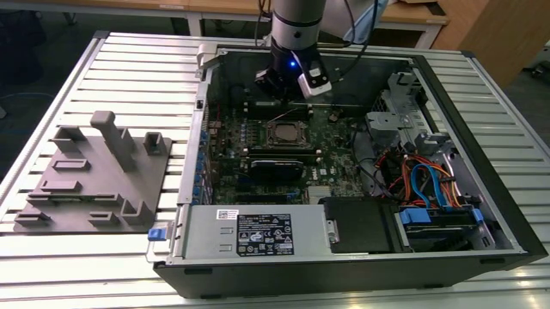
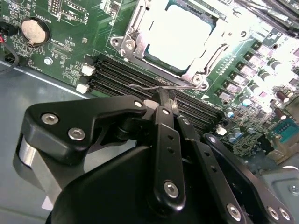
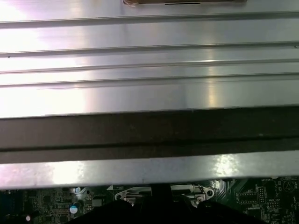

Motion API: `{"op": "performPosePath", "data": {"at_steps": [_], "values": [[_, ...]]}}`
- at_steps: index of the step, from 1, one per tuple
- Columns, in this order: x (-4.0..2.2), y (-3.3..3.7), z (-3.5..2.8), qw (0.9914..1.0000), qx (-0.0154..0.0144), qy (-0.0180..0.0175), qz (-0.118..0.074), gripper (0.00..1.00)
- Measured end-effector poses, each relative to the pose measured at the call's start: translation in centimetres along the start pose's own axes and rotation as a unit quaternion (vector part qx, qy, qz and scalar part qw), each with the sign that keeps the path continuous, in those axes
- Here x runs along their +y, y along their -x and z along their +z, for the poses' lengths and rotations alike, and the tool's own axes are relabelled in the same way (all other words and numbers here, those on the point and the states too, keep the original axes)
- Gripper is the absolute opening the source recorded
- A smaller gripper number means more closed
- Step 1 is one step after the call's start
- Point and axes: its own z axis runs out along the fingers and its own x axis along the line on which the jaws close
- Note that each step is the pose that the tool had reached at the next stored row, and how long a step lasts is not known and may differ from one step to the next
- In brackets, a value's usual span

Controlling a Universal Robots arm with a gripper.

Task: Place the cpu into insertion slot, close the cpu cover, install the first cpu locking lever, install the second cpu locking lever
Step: 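Install the first cpu locking lever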

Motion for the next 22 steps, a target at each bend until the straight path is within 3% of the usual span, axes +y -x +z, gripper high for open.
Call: {"op": "performPosePath", "data": {"at_steps": [22], "values": [[0.22,1.38,0.84,1.00000,0.0000,0.0000,0.001,0.11]]}}
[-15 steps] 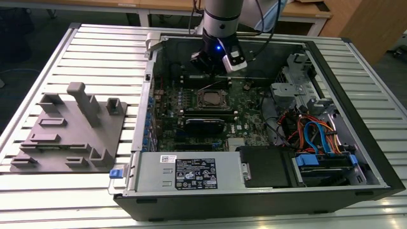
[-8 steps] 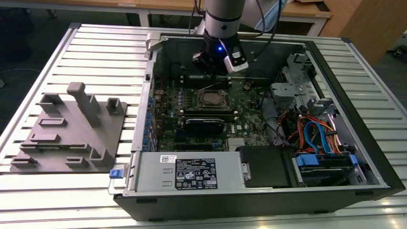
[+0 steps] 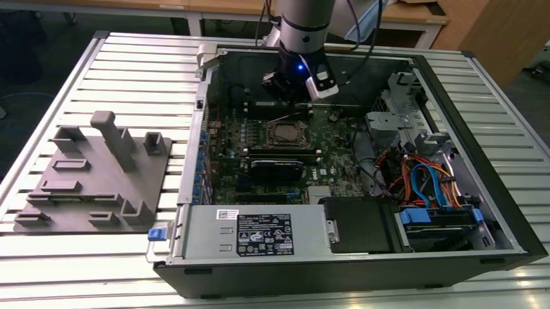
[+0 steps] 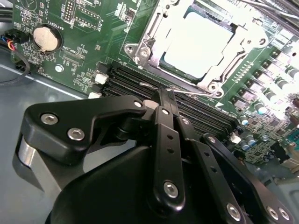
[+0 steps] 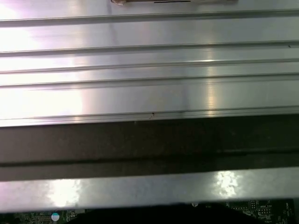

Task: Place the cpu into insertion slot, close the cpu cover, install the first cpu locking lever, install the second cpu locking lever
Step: 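Install the first cpu locking lever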

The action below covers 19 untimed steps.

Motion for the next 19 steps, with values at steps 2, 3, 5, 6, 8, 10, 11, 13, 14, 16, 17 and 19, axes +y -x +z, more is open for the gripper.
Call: {"op": "performPosePath", "data": {"at_steps": [2,3,5,6,8,10,11,13,14,16,17,19], "values": [[-0.01,0.10,0.13,1.00000,0.0000,0.0000,0.000,0.11],[-0.01,0.16,0.21,1.00000,0.0000,0.0001,0.000,0.11],[-0.02,0.25,0.39,1.00000,0.0000,0.0002,0.000,0.11],[-0.03,0.30,0.48,1.00000,0.0000,0.0003,0.000,0.11],[-0.04,0.40,0.66,1.00000,0.0000,0.0004,0.000,0.11],[-0.05,0.51,0.83,1.00000,0.0000,0.0005,0.000,0.11],[-0.06,0.55,0.91,1.00000,0.0000,0.0006,0.000,0.11],[-0.07,0.62,1.06,1.00000,0.0000,0.0009,0.000,0.11],[-0.07,0.64,1.13,1.00000,0.0000,0.0009,0.001,0.11],[-0.08,0.68,1.26,1.00000,0.0000,0.0009,0.001,0.11],[-0.09,0.70,1.33,1.00000,0.0000,0.0009,0.001,0.11],[-0.10,0.75,1.44,1.00000,0.0001,0.0008,0.001,0.11]]}}
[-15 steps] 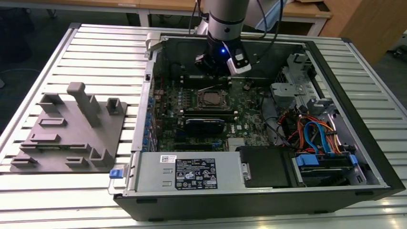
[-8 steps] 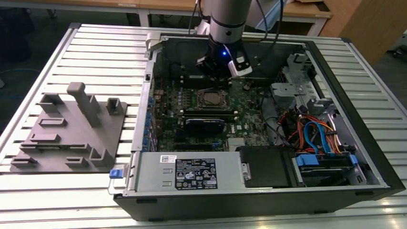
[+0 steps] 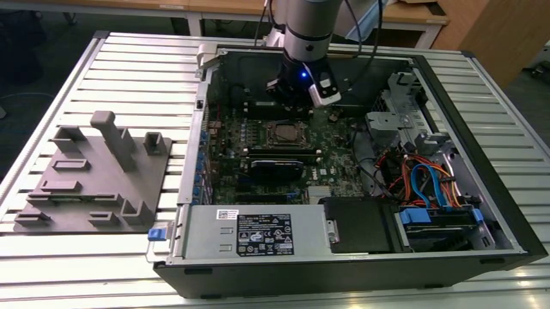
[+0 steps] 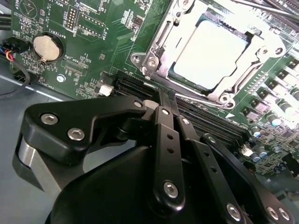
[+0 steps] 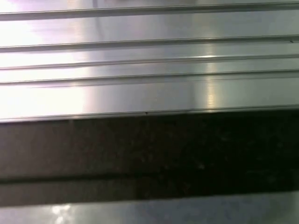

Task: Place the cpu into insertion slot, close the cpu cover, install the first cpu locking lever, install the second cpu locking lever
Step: 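Install the first cpu locking lever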

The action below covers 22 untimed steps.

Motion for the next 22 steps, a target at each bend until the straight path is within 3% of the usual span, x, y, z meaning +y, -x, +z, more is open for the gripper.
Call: {"op": "performPosePath", "data": {"at_steps": [22], "values": [[-0.33,0.19,0.19,1.00000,0.0006,-0.0001,0.000,0.11]]}}
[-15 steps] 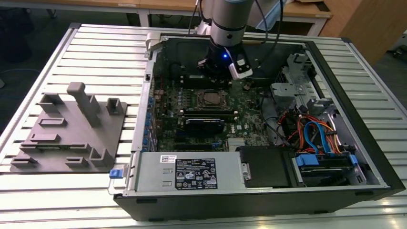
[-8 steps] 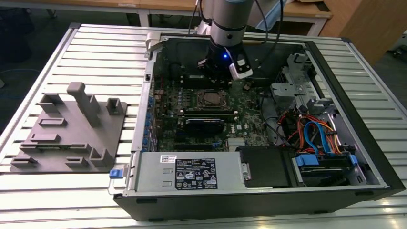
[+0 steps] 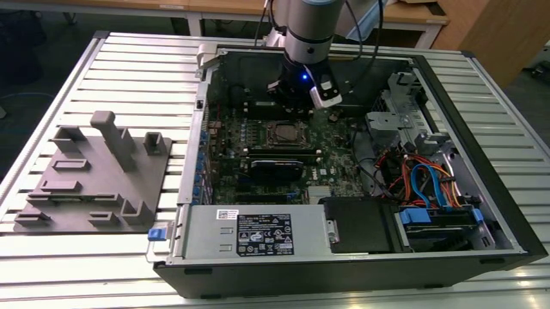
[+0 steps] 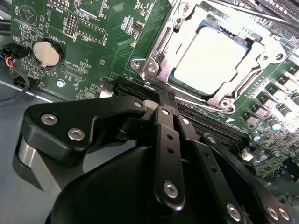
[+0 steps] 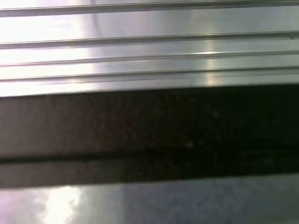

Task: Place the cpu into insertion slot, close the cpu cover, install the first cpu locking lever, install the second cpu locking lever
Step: 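Install the first cpu locking lever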

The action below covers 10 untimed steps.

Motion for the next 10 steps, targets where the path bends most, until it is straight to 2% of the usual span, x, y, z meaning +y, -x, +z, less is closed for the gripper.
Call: {"op": "performPosePath", "data": {"at_steps": [10], "values": [[0.00,0.03,-0.10,1.00000,0.0000,0.0001,0.000,0.11]]}}
